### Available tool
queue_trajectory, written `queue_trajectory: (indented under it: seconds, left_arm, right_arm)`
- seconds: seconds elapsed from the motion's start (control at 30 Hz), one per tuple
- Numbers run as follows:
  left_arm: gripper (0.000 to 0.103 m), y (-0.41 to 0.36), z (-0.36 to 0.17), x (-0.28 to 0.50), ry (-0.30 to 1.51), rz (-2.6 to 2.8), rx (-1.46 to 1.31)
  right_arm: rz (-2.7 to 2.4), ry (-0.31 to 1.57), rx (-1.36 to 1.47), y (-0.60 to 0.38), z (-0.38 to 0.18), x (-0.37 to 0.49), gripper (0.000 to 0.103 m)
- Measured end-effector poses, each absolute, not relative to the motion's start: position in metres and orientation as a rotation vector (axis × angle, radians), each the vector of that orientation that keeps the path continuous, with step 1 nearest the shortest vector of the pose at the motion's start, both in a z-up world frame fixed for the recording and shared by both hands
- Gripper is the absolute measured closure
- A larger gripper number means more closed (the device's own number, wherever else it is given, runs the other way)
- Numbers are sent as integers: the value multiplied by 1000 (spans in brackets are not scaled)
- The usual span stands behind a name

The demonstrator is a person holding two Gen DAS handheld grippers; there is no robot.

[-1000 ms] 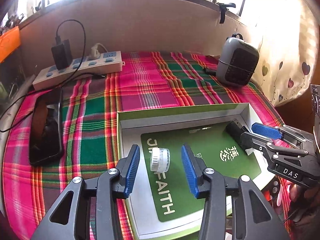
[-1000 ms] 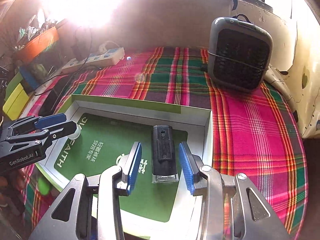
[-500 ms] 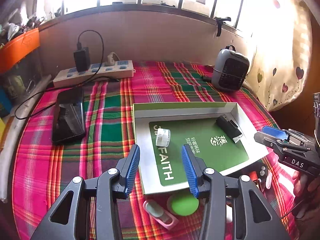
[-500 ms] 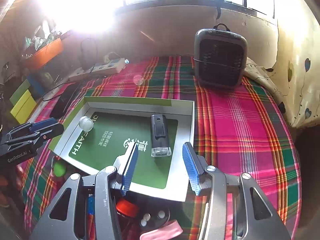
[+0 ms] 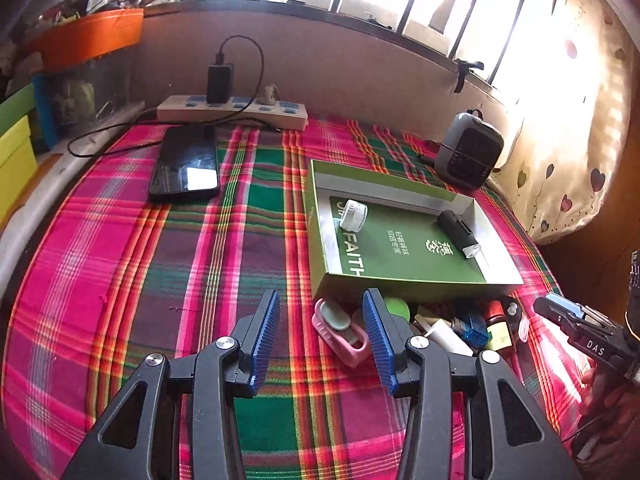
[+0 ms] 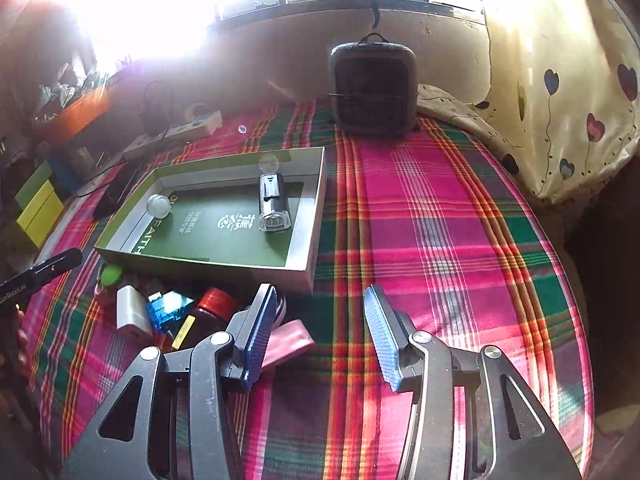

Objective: Organize rigid objects
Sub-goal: 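Lift both grippers out of the tray and move toward the pink items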

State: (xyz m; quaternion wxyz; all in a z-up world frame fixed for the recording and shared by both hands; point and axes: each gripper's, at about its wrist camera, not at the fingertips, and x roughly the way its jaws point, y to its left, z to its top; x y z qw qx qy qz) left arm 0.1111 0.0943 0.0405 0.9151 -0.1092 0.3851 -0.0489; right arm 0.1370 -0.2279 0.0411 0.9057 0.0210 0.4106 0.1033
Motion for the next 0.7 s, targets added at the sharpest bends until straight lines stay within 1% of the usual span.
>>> queue_trajectory:
  seconds: [0.23,0.3,0.33,0.37,0.6,0.67,0.7]
  left_arm:
    - [60,96,34,102,804,-117,-255]
    - [58,94,33,99,803,-132,-255]
    - [55,94,32,98,804,-138,-258]
    - [54,92,32,97,804,-142,-262]
    - [54,76,20,103,848,-148,-237]
    - [54,75,17,105,861,-143,-228]
    - [54,75,16,106,862,-139,-223]
  right_arm:
    - [237,871,50,-212,32,126,56]
    - [231,881,50,-210,30,125,56]
    - [222,886,49,-210,28,125,55]
    - [211,888,52,-210,27,125,55]
    - [188,906,98,-211,21,127,55]
    - [180,906,89,-210,22,127,54]
    - [174,908,87,-211,22,127,52]
